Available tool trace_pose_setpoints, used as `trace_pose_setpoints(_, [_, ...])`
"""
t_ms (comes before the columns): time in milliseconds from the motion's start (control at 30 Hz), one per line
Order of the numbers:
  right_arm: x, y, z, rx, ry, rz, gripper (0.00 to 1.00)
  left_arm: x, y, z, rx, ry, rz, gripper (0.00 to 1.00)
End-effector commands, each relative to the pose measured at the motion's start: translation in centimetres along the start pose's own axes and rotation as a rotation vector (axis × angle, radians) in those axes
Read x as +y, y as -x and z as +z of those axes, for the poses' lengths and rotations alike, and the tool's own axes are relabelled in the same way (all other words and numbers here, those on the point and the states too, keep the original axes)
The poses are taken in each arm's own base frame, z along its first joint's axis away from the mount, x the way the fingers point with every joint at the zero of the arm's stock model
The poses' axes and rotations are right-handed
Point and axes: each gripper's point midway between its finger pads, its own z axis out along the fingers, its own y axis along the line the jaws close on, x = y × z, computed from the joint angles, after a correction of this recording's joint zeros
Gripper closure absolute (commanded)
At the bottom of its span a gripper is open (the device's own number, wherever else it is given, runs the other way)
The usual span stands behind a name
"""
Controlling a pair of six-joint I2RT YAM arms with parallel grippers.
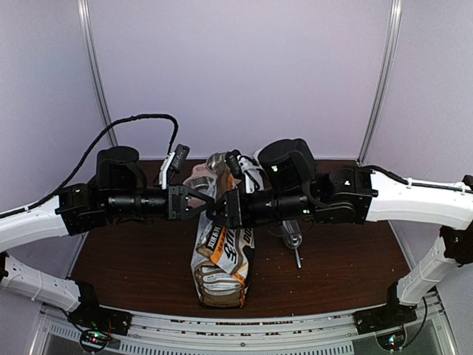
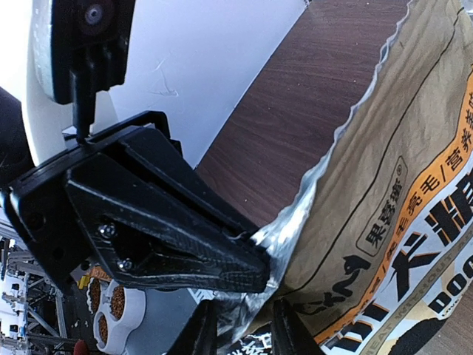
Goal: Serve the pet food
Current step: Open the seal of the pet food bag.
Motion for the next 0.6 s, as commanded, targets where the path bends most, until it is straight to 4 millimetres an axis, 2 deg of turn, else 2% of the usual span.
trace_pose_setpoints(0, [0.2,0.2,0.7,0.008,-0.007,0.013,0.77,-3.7,2.0,-0.7,-0.067,-0.129,0.067,1.00])
trace_pose_setpoints(233, [-0.6,-0.2,1.6,0.025,-0.045,0.013,0.82,-3.8,2.1,-0.6,-0.067,-0.135,0.071,1.00])
trace_pose_setpoints(400, [-2.6,-0.9,2.3,0.047,-0.148,0.009,1.00,-4.0,2.0,-0.4,-0.062,-0.136,0.084,1.00])
trace_pose_setpoints(567, [-4.2,-0.7,1.8,0.025,-0.232,-0.007,1.00,-2.8,2.1,-0.7,-0.075,-0.064,0.093,1.00])
